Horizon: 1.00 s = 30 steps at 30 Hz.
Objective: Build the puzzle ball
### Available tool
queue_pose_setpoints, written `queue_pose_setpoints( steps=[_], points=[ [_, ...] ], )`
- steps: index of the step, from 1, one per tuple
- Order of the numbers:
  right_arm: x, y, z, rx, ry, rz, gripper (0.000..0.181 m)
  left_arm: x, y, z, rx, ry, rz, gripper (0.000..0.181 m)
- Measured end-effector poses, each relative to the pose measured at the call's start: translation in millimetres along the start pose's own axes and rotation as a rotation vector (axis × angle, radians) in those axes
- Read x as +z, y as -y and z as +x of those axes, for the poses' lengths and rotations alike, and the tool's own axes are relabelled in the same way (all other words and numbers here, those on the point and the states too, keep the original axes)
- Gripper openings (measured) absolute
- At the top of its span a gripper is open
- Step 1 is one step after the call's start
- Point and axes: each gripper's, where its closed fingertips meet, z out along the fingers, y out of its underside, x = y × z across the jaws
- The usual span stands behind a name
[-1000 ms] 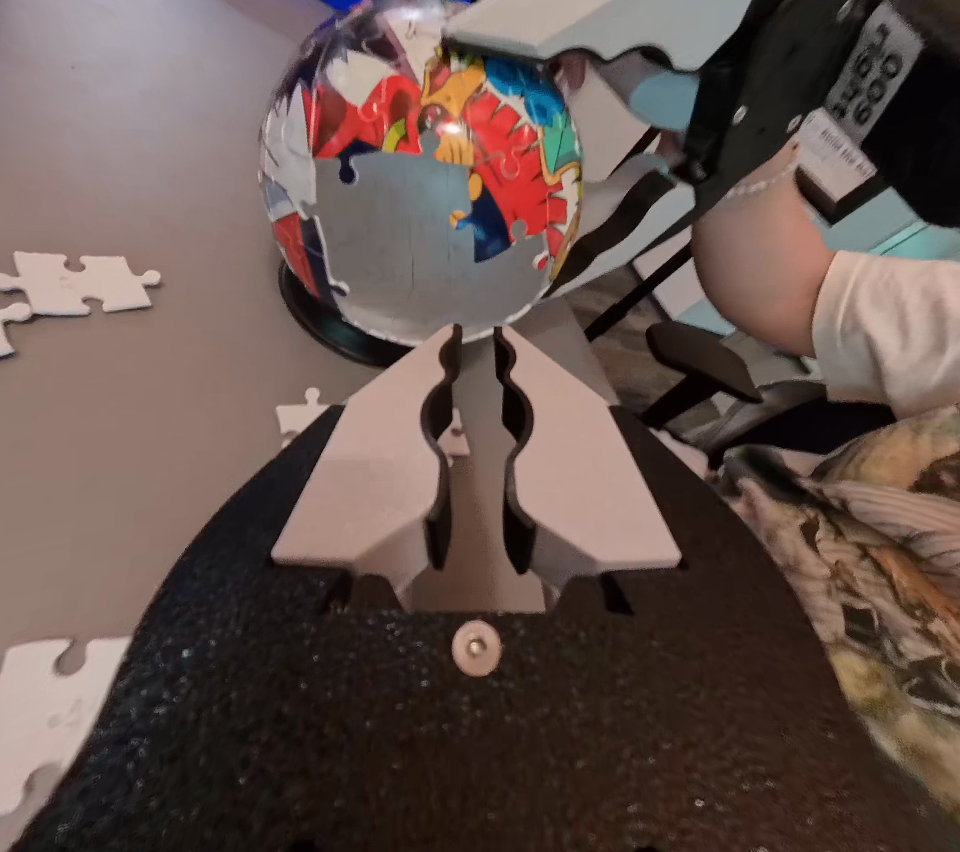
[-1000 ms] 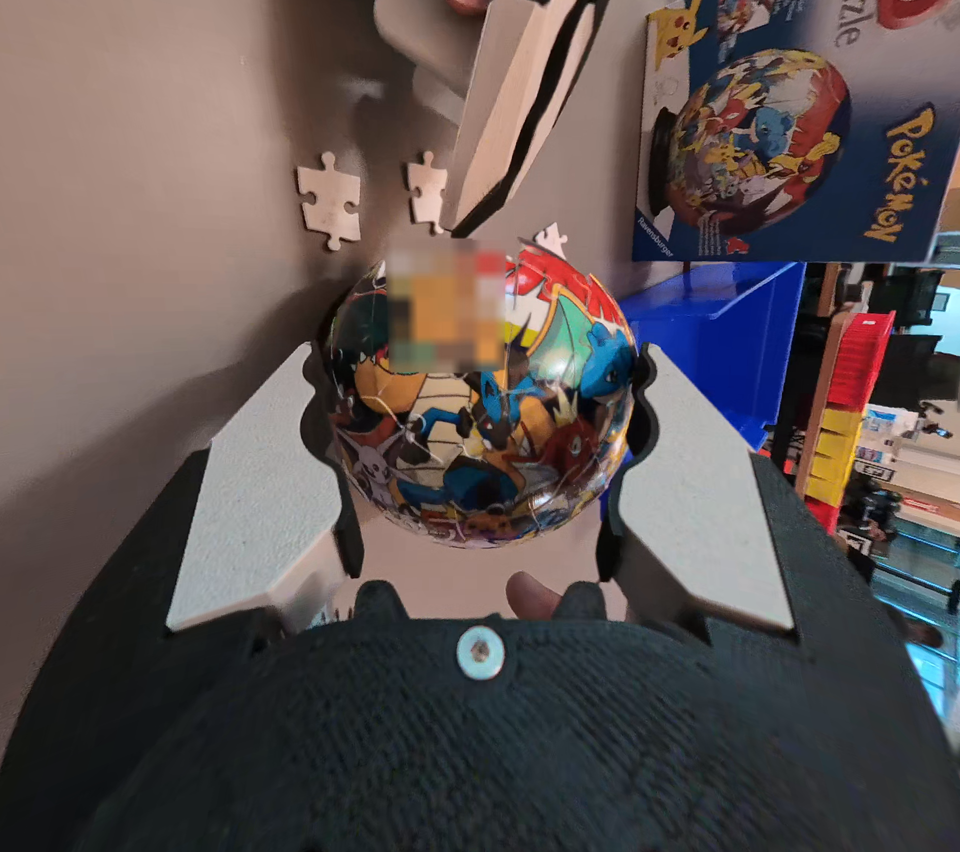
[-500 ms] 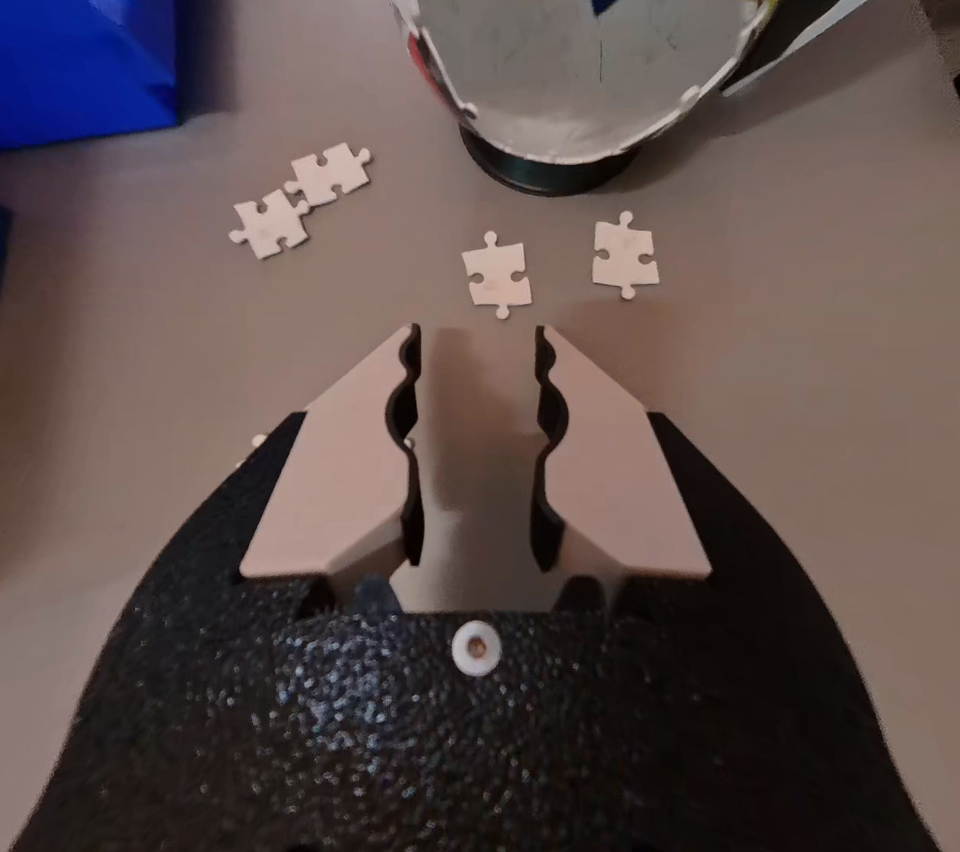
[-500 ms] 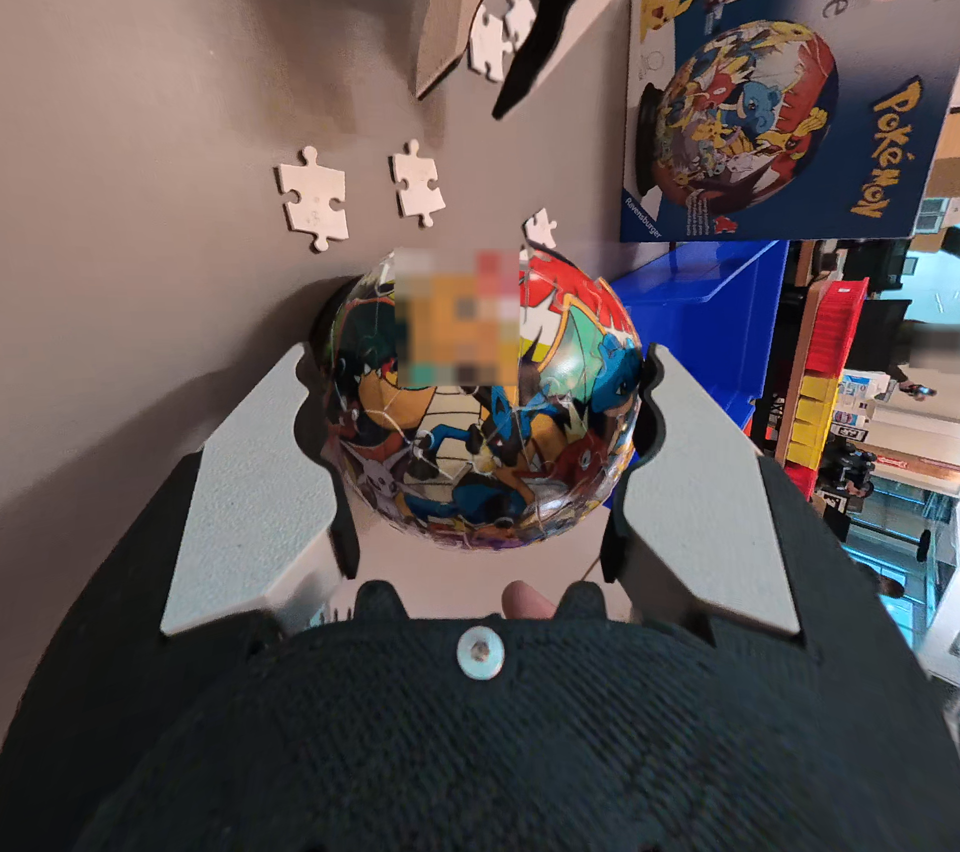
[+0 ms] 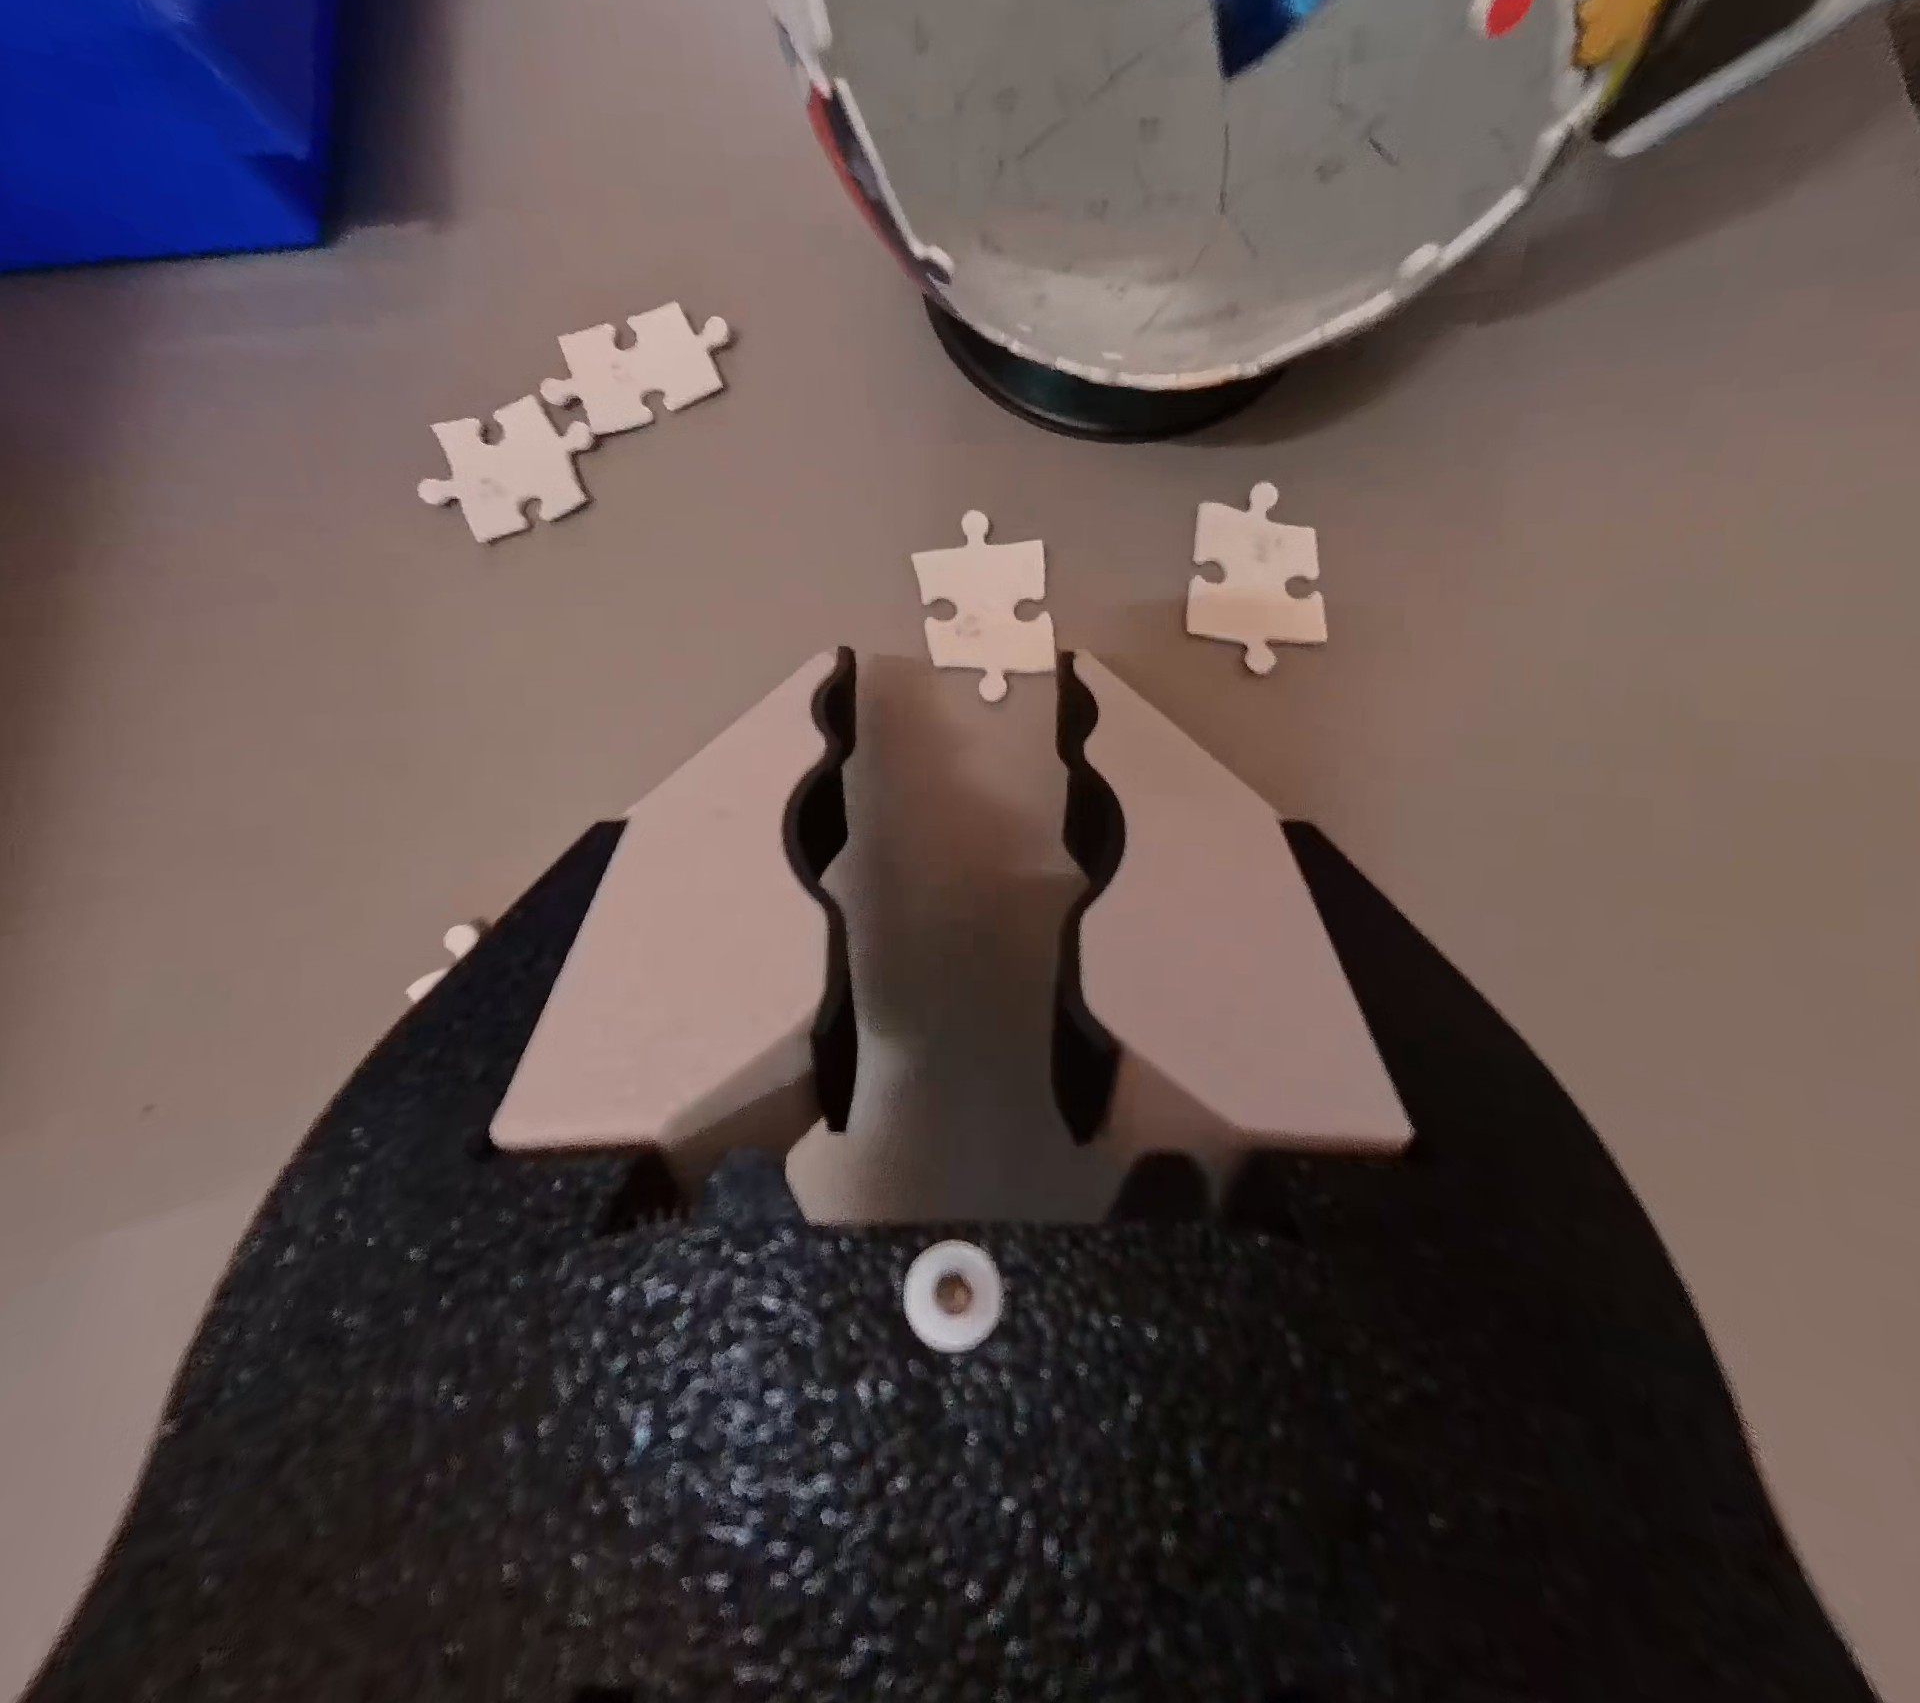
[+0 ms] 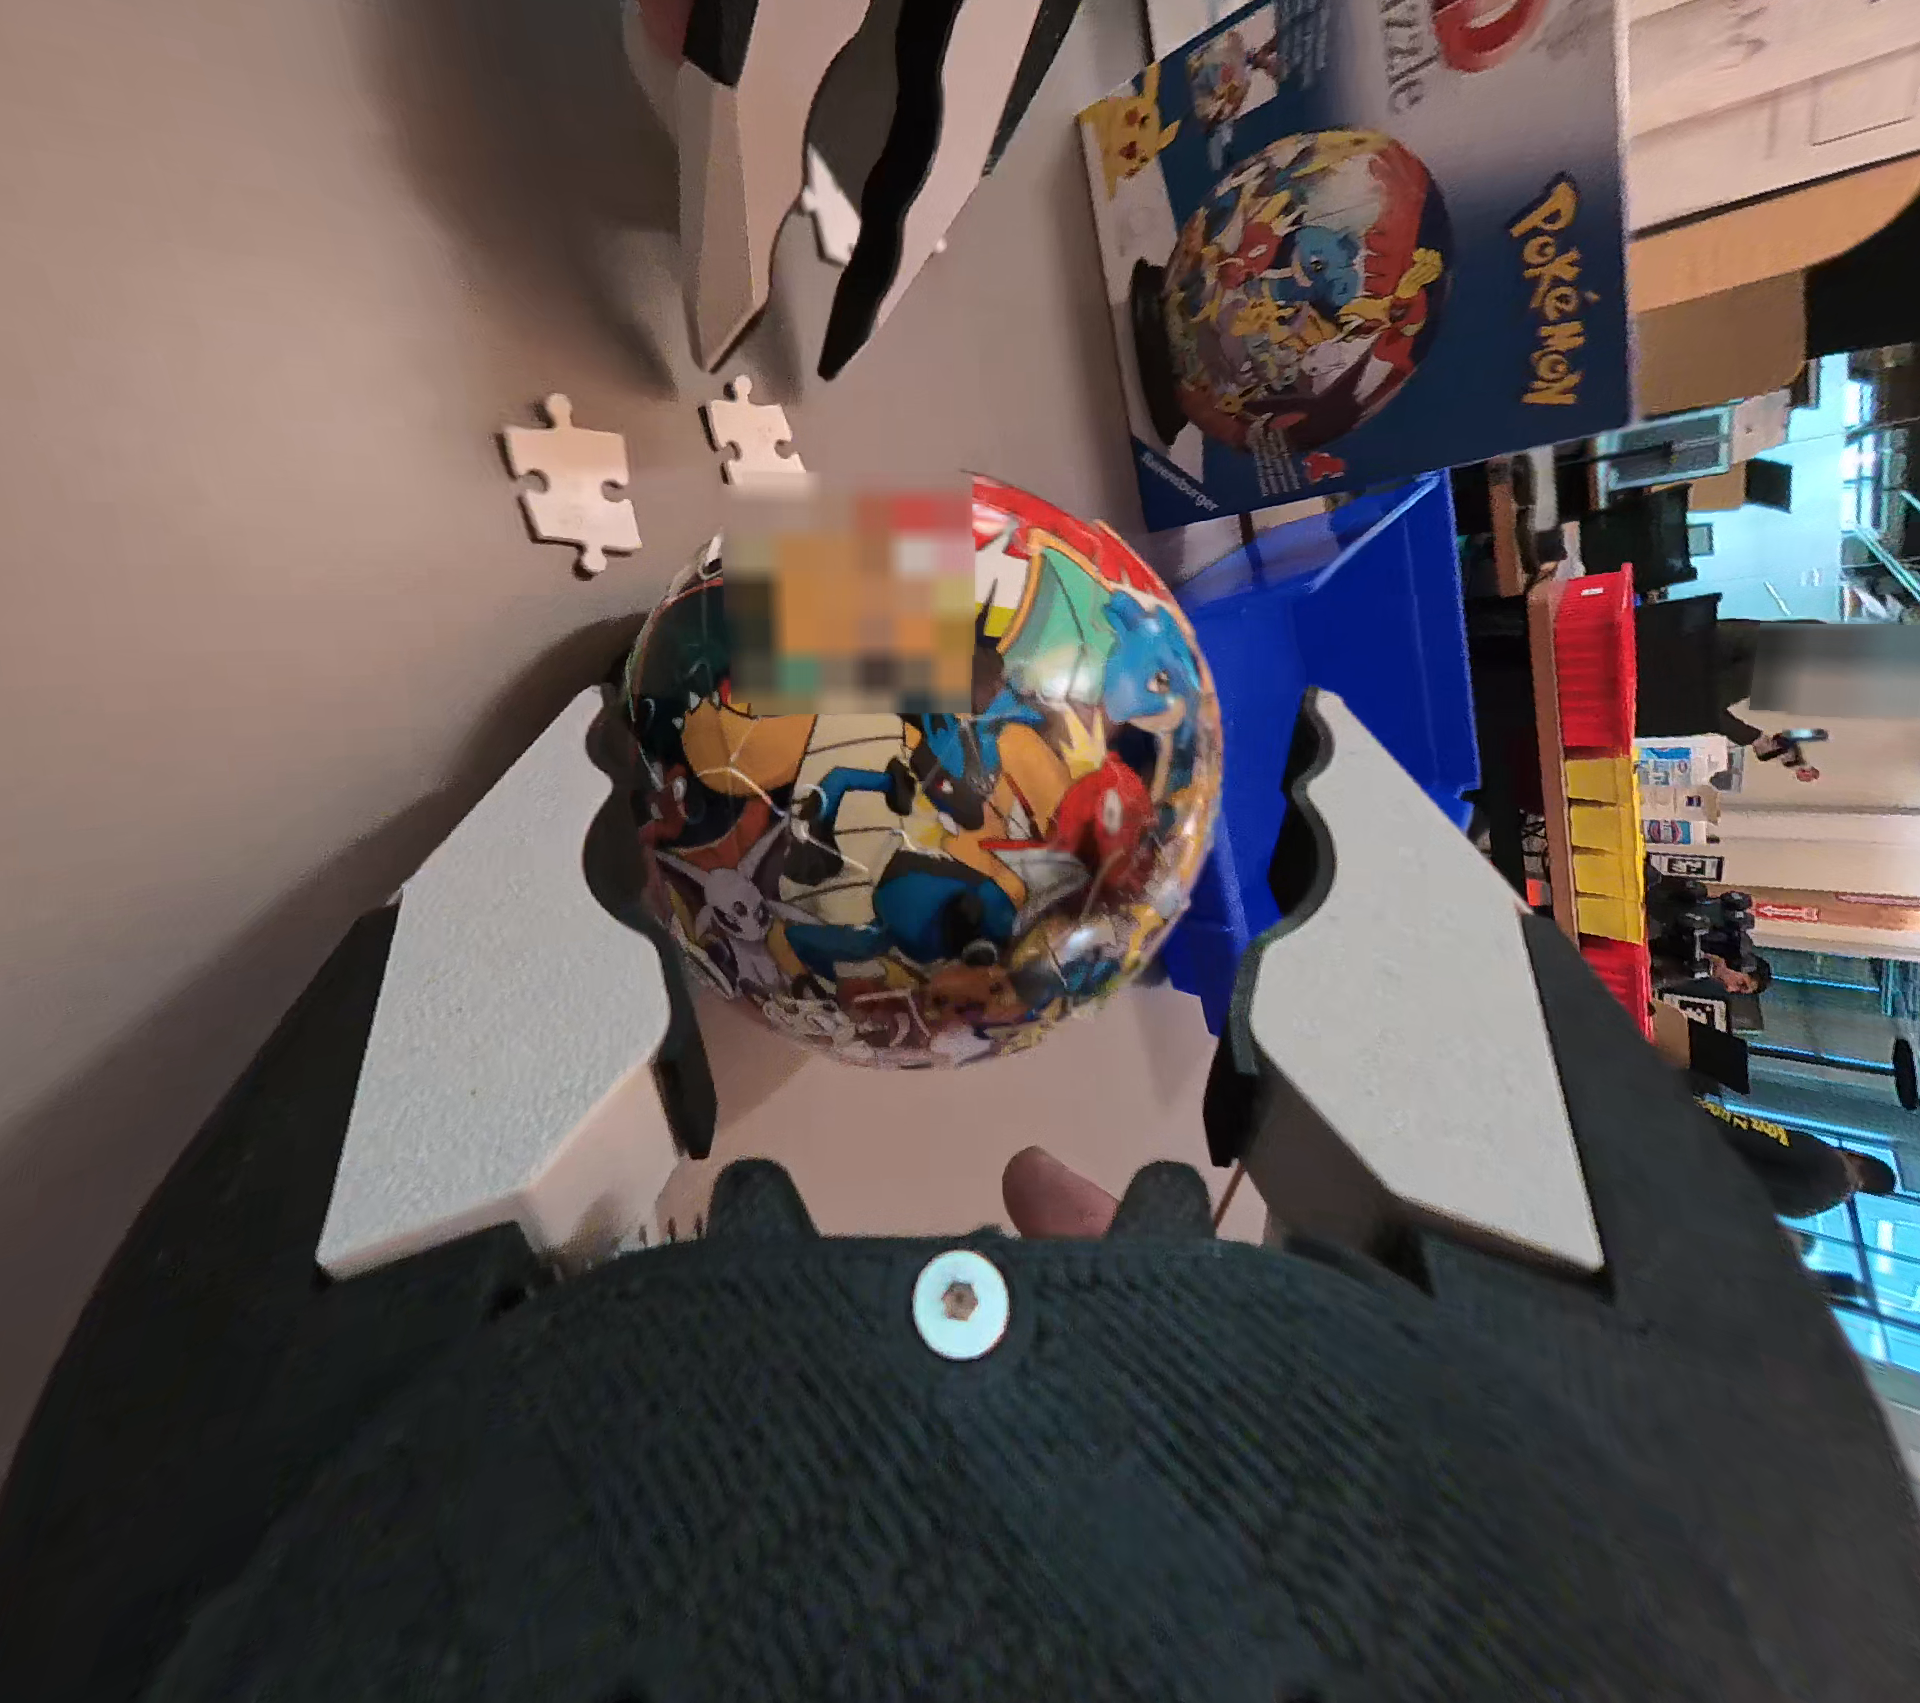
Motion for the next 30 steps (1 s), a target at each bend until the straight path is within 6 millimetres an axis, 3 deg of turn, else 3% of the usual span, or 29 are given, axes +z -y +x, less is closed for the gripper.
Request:
queue_pose_setpoints(
  steps=[5,8,13,17,21,26,30],
  points=[
    [-31.2,12.1,13.1,0.115,-0.109,0.117,0.119,13.8,-4.8,2.6,-0.066,-0.022,-0.035,0.037],
    [-58.1,16.1,13.8,0.189,-0.223,0.156,0.112,16.7,-2.0,1.7,-0.090,0.004,-0.026,0.024],
    [-84.2,12.0,-5.3,0.391,-0.448,0.151,0.084,16.7,-1.2,6.6,-0.064,0.050,-0.021,0.022],
    [-70.8,25.0,-47.0,0.452,-0.450,0.117,0.061,6.6,9.4,1.1,-0.121,0.104,0.067,0.022],
    [-39.8,45.6,-66.6,0.369,-0.481,0.011,0.048,-11.2,14.3,-1.4,-0.104,0.190,0.107,0.022],
    [1.8,67.8,-61.8,0.162,-0.590,-0.125,0.038,-31.6,11.1,23.4,-0.131,0.179,0.087,0.022],
    [16.9,84.3,-48.9,0.054,-0.699,-0.122,0.042,-55.6,9.3,48.3,-0.116,0.108,0.076,0.022]
  ],
)
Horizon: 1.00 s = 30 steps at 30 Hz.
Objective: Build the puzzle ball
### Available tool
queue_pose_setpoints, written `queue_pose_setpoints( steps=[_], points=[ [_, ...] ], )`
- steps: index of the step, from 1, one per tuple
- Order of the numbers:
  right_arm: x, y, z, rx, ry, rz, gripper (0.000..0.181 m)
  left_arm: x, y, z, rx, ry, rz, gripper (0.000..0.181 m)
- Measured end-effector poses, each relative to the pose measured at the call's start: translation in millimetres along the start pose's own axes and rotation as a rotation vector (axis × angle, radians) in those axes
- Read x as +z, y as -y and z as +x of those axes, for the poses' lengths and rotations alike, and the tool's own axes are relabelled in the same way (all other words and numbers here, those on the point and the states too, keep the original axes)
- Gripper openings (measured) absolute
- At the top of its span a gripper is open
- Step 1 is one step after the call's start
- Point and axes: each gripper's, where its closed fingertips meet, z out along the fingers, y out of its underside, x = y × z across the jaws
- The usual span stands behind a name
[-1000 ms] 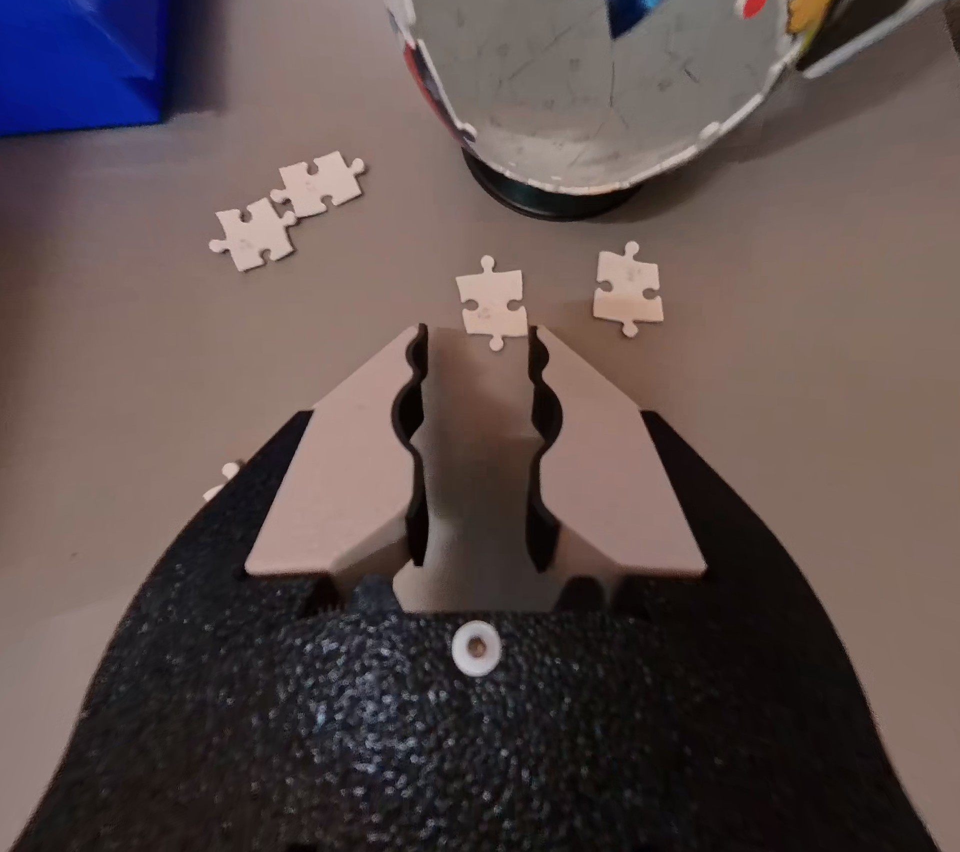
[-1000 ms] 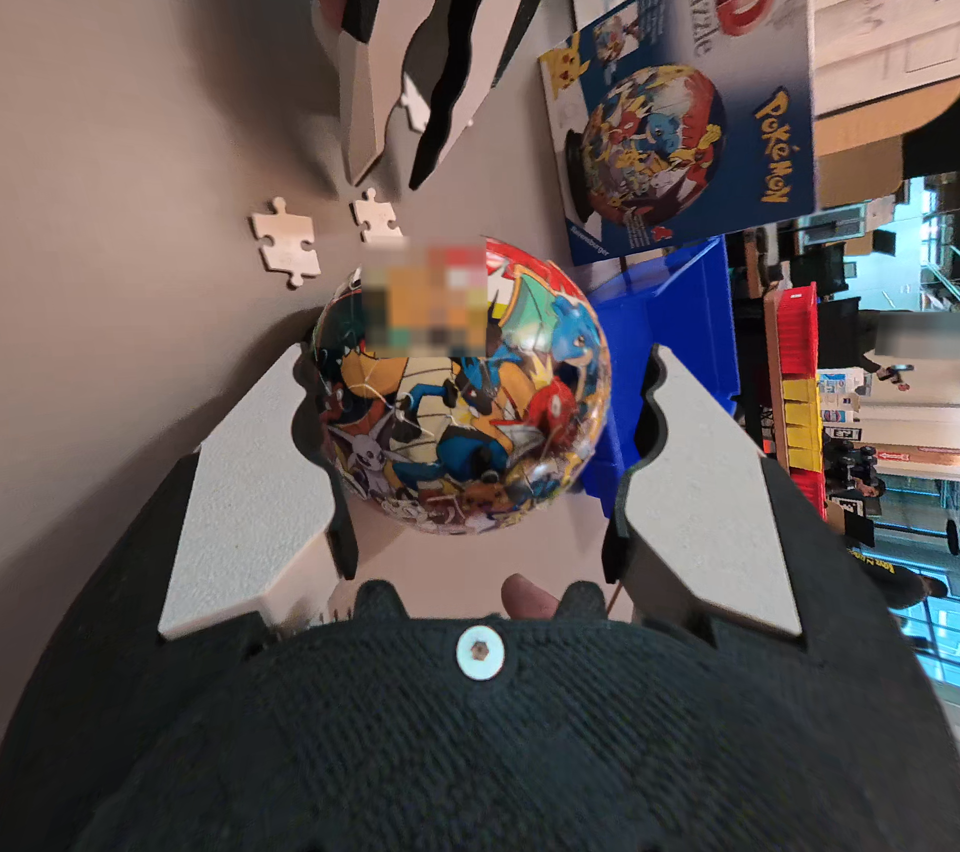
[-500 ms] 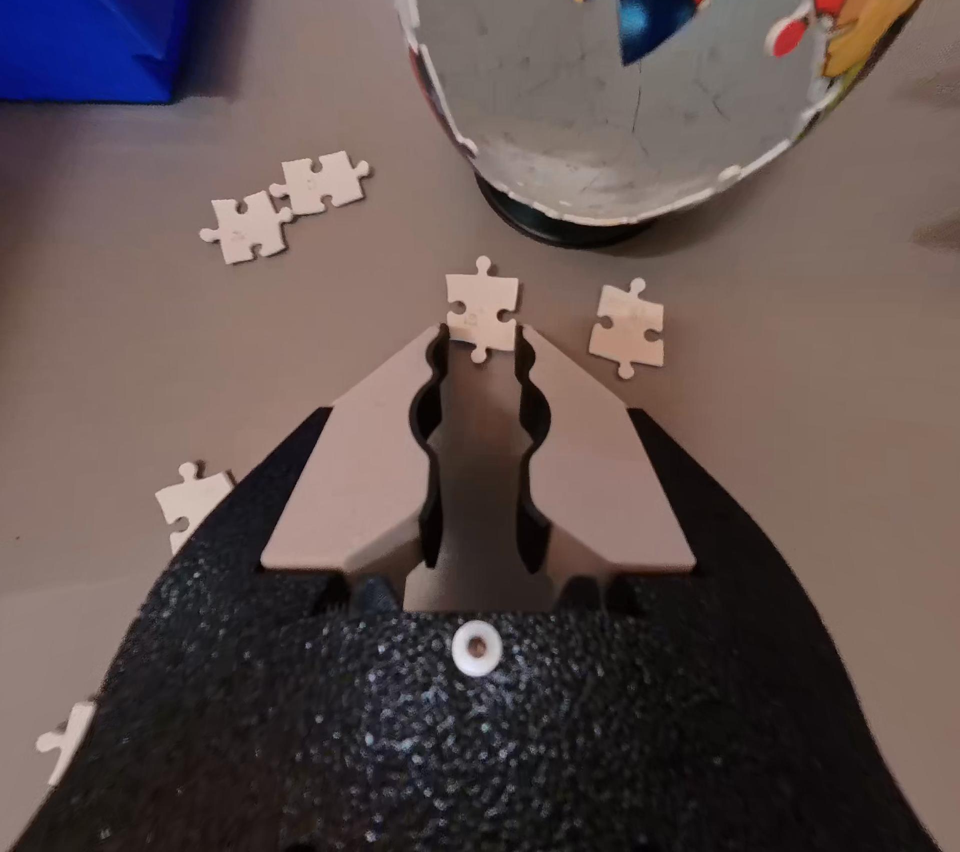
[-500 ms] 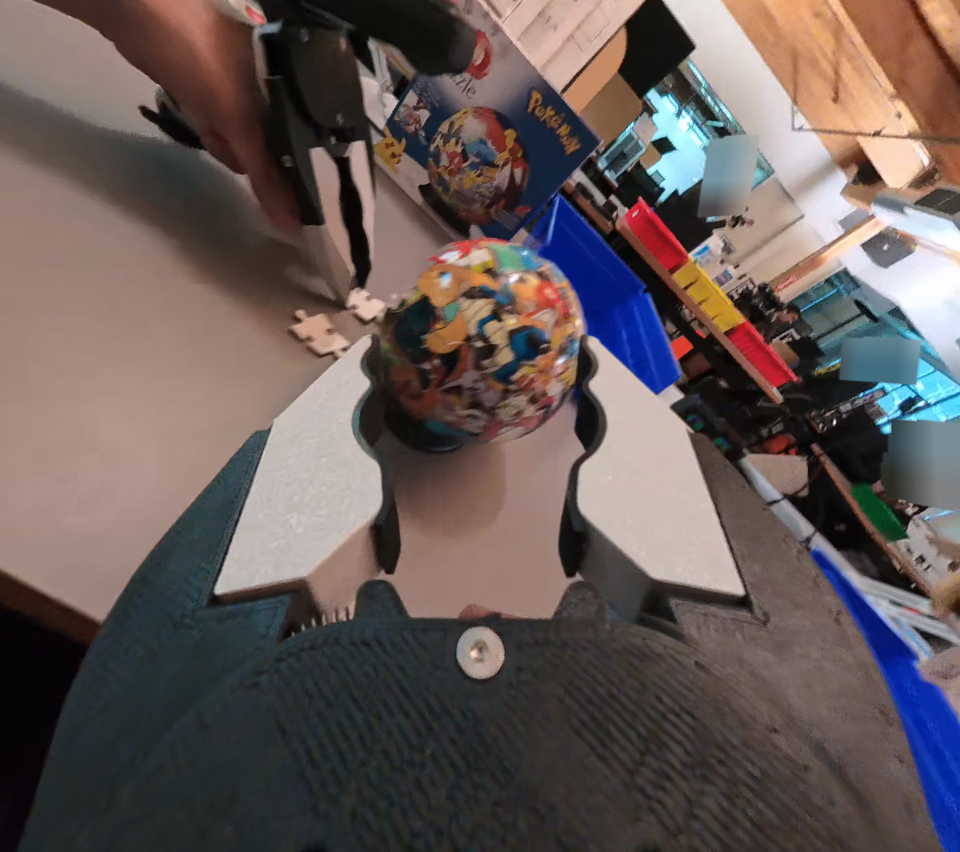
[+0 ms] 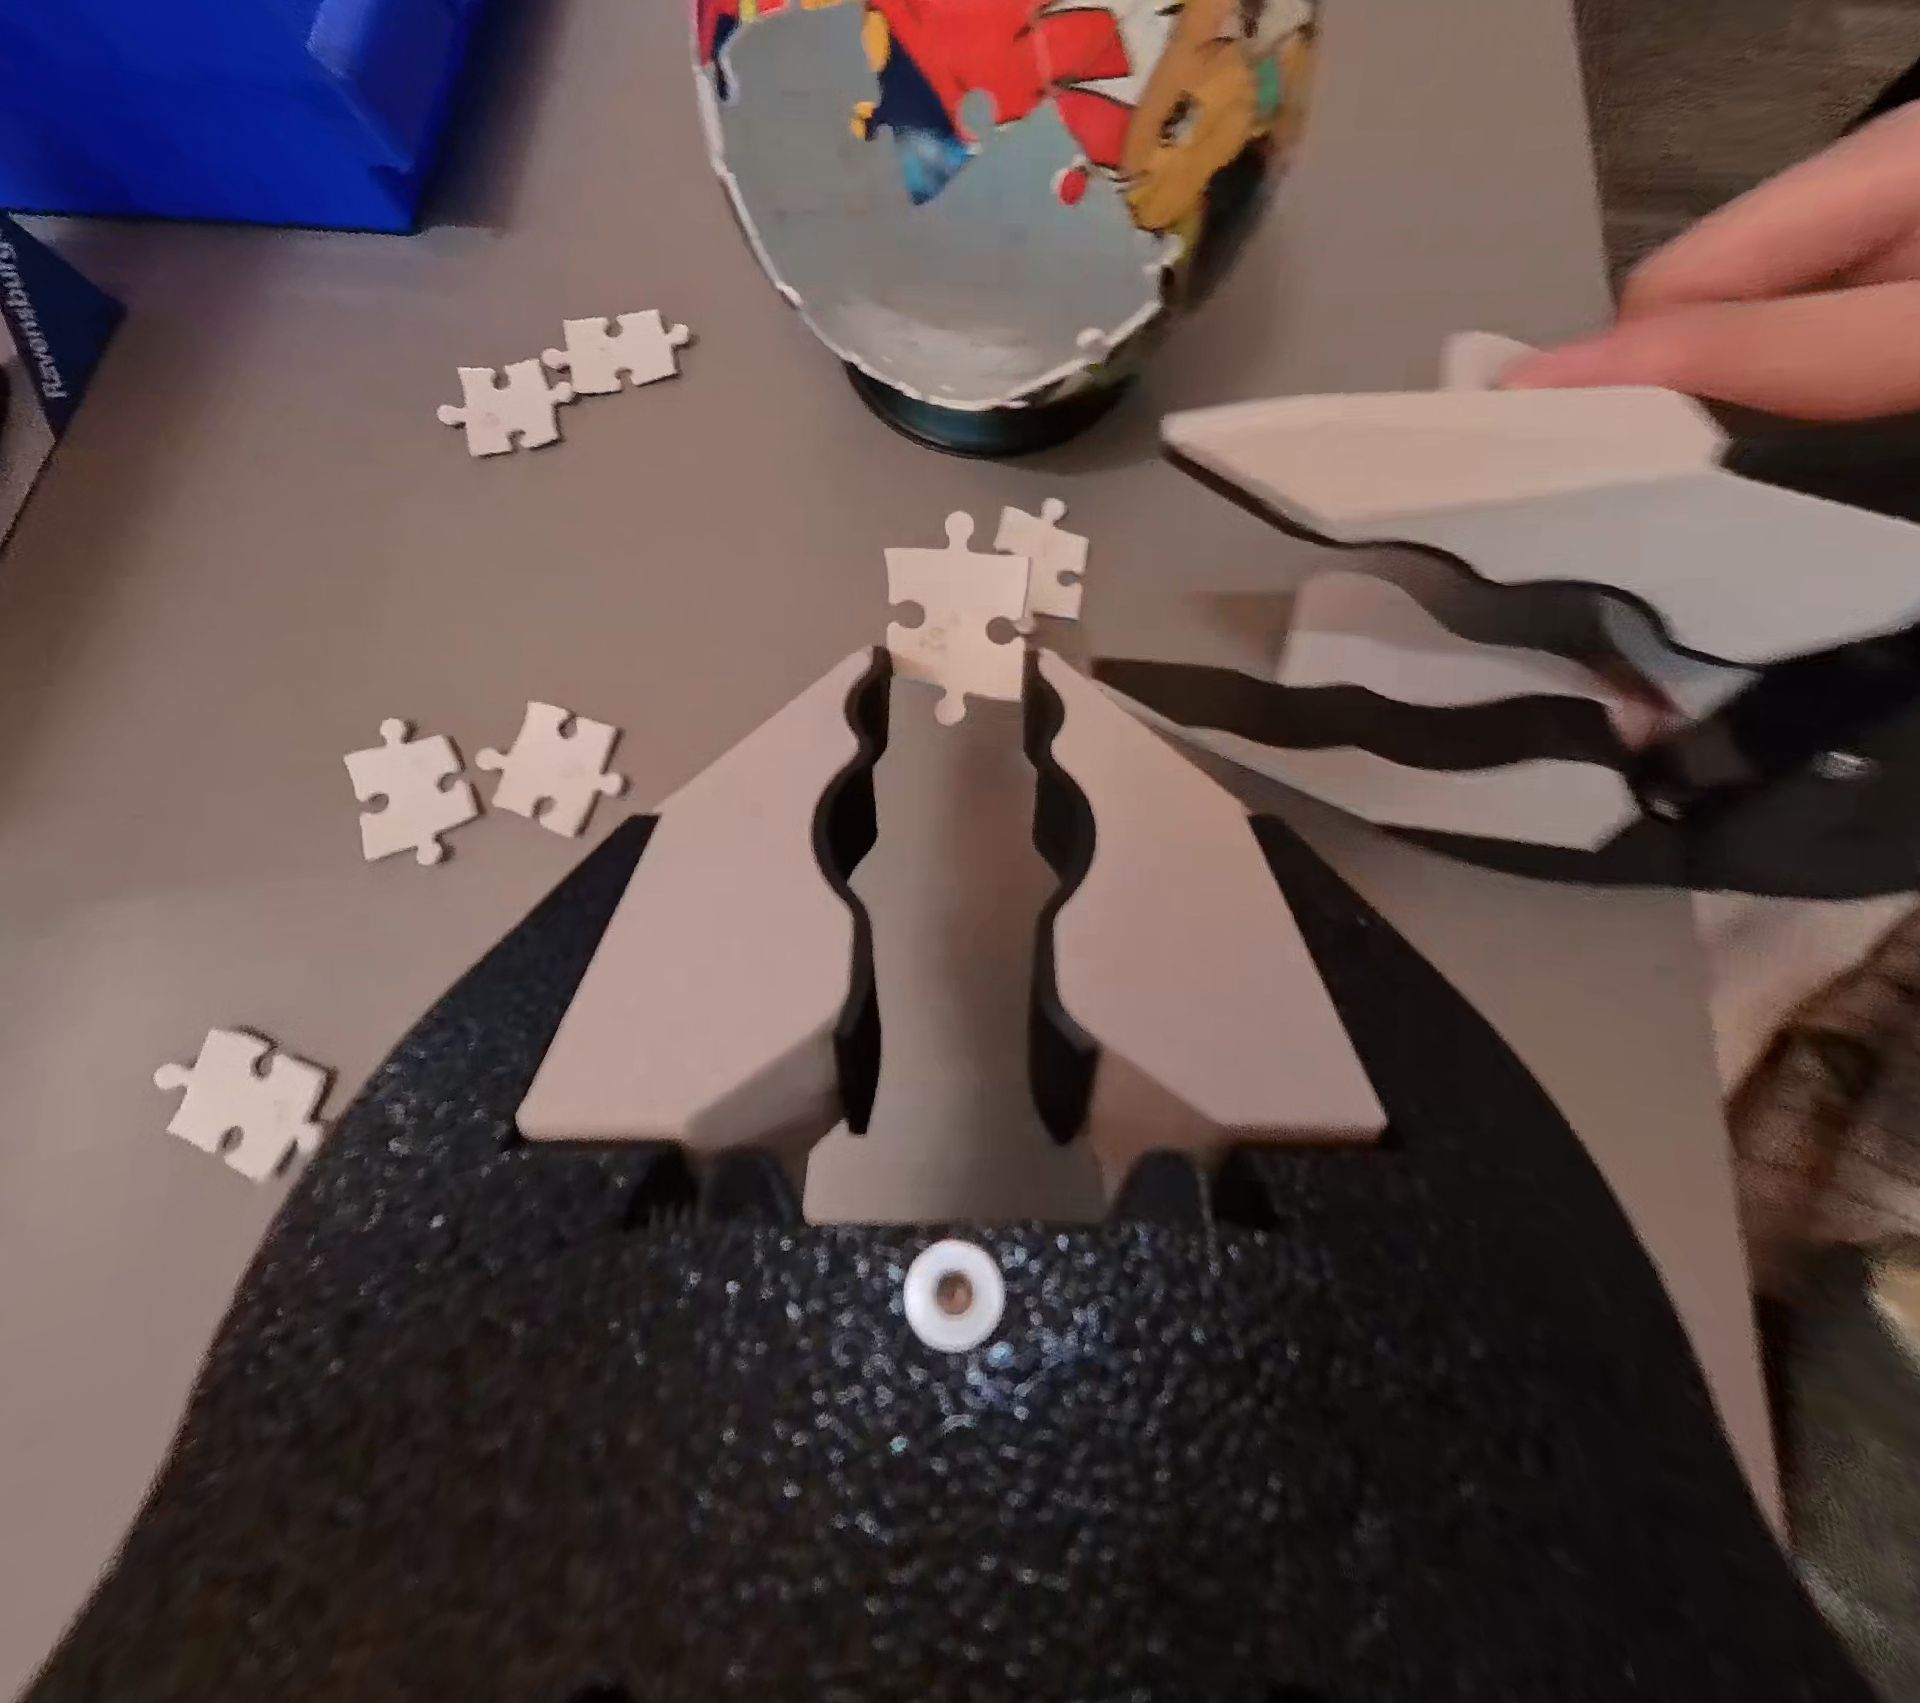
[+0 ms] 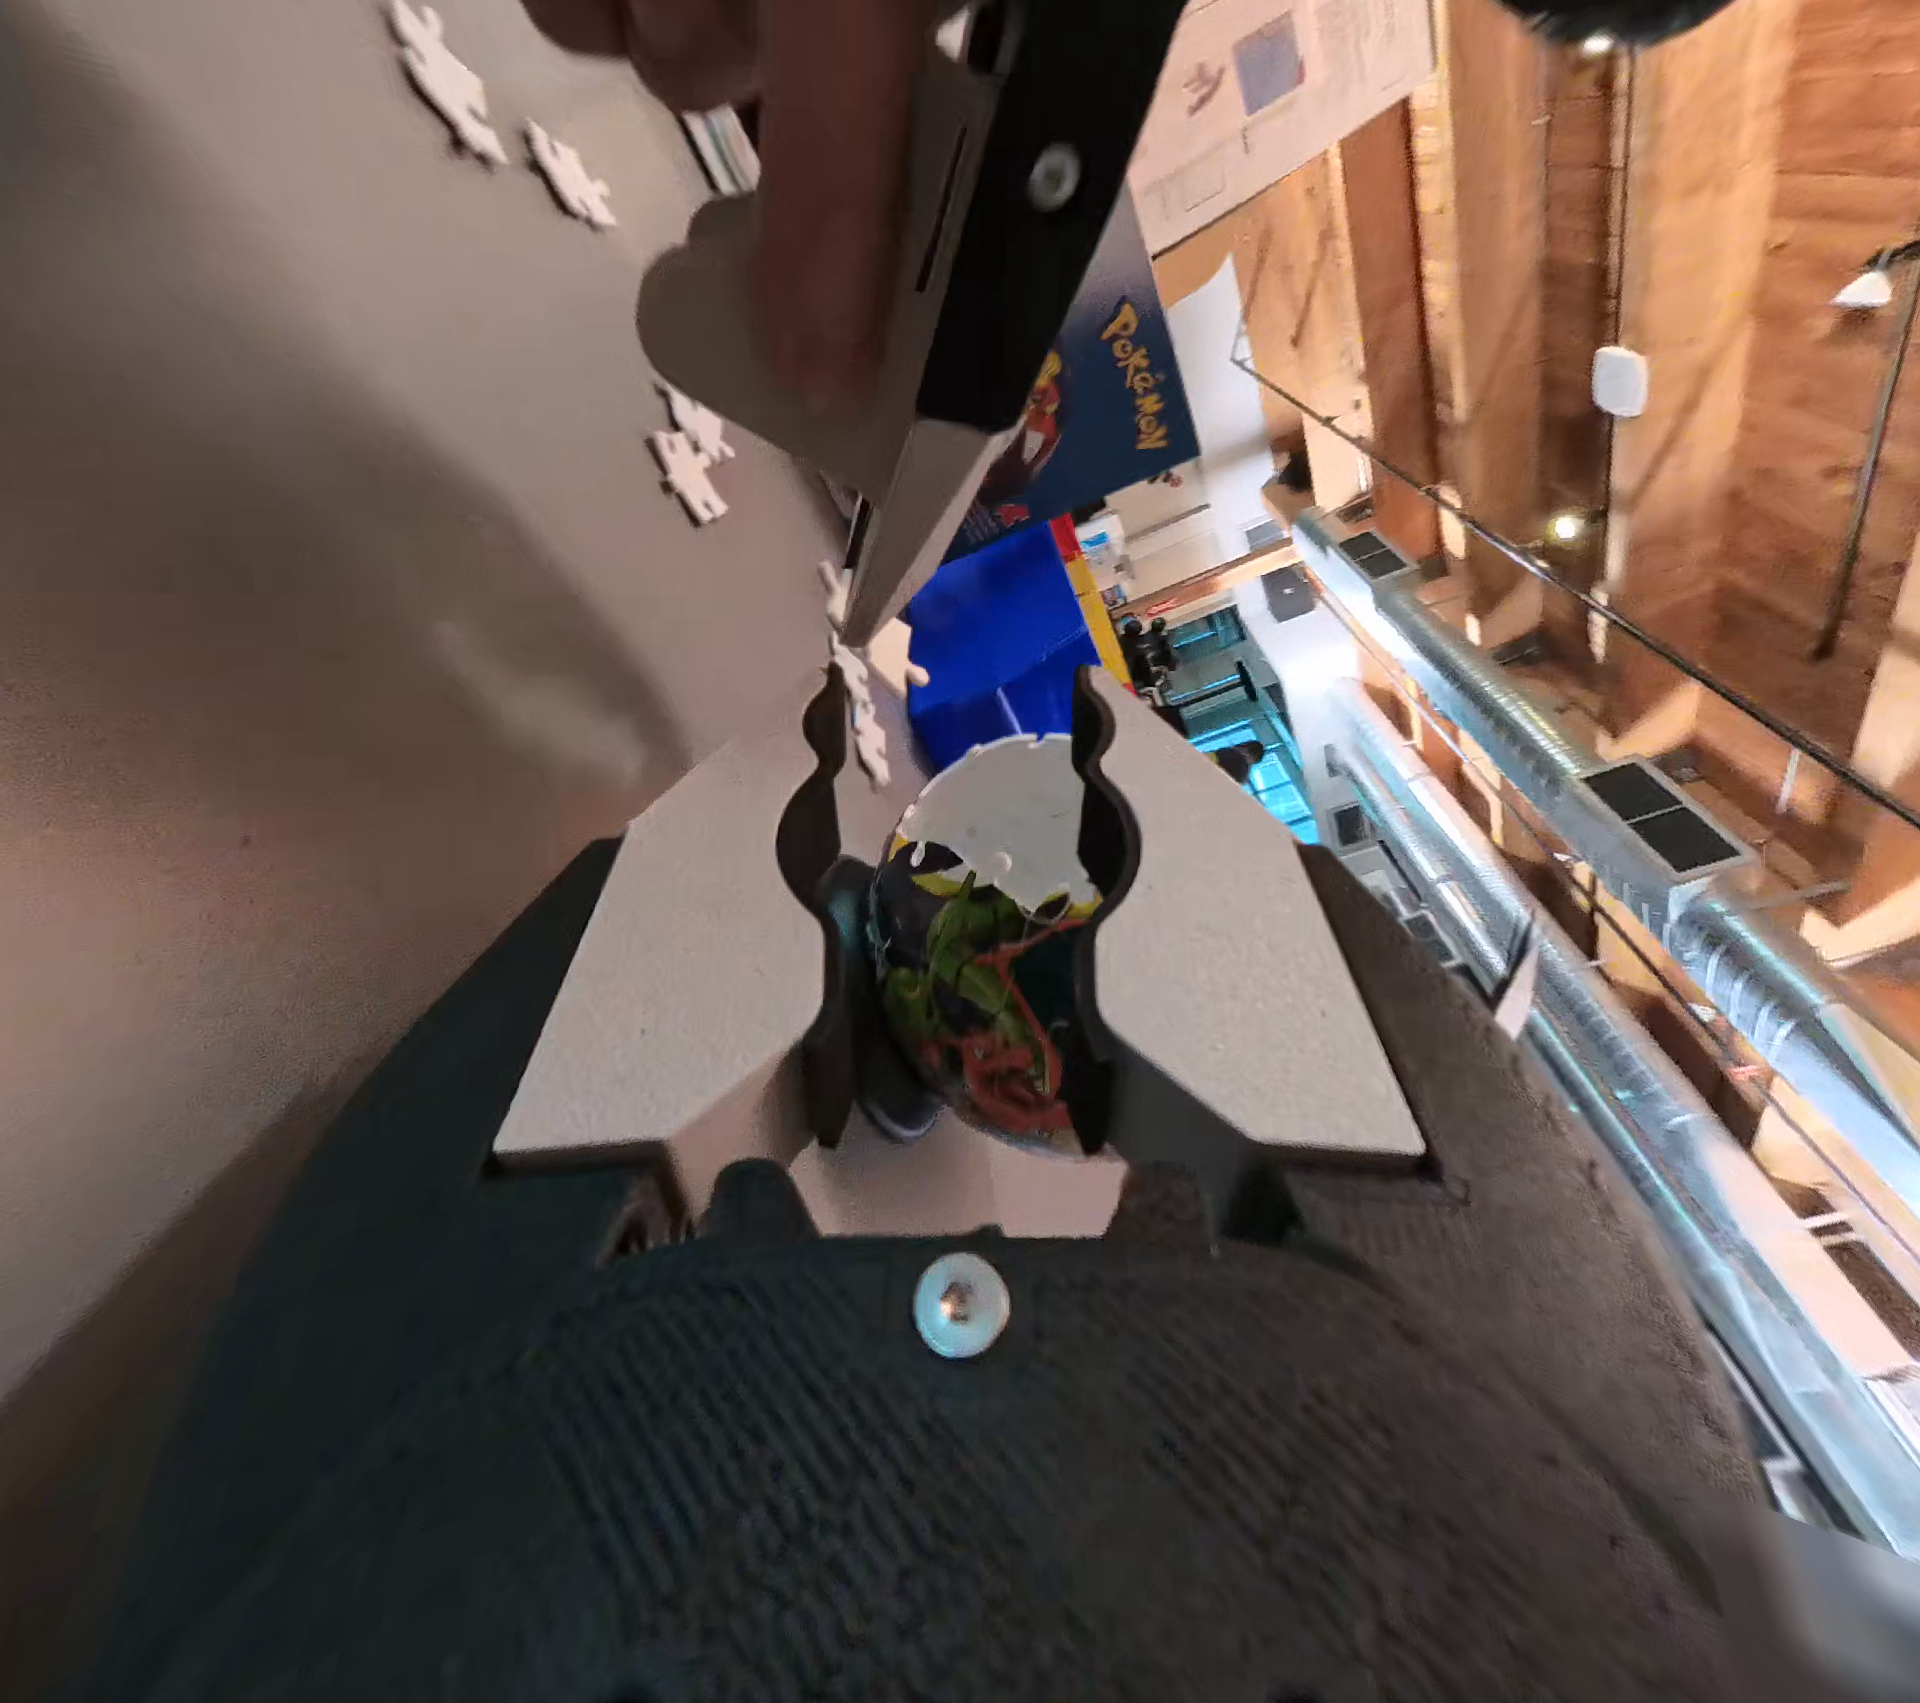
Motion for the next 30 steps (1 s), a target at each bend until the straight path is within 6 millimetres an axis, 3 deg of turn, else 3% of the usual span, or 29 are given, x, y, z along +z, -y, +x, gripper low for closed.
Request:
queue_pose_setpoints(
  steps=[3,10,12,15,19,23,30],
  points=[
    [8.0,0.8,4.2,-0.050,-0.044,-0.003,0.045,-16.8,-0.1,10.5,0.012,-0.039,-0.006,0.022],
    [6.2,10.0,3.0,-0.169,-0.079,0.060,0.008,-29.8,8.2,32.8,0.020,-0.147,0.015,0.022],
    [2.5,9.4,4.9,-0.191,-0.097,0.055,0.002,-34.1,17.1,32.8,0.022,-0.167,0.068,0.011],
    [-6.4,10.0,12.1,-0.160,-0.137,0.082,0.000,-43.7,24.0,42.9,-0.071,-0.366,0.100,0.025],
    [-17.5,11.7,28.1,-0.257,-0.253,0.104,0.000,-51.4,33.1,56.0,-0.285,-0.671,0.095,0.020],
    [-18.1,5.9,26.6,-0.358,-0.275,0.073,0.000,-42.9,23.2,66.2,-0.323,-0.733,-0.013,0.012],
    [-21.9,10.5,24.8,-0.450,-0.280,0.094,0.000,-29.0,29.8,57.1,-0.404,-0.692,0.040,0.001]
  ],
)
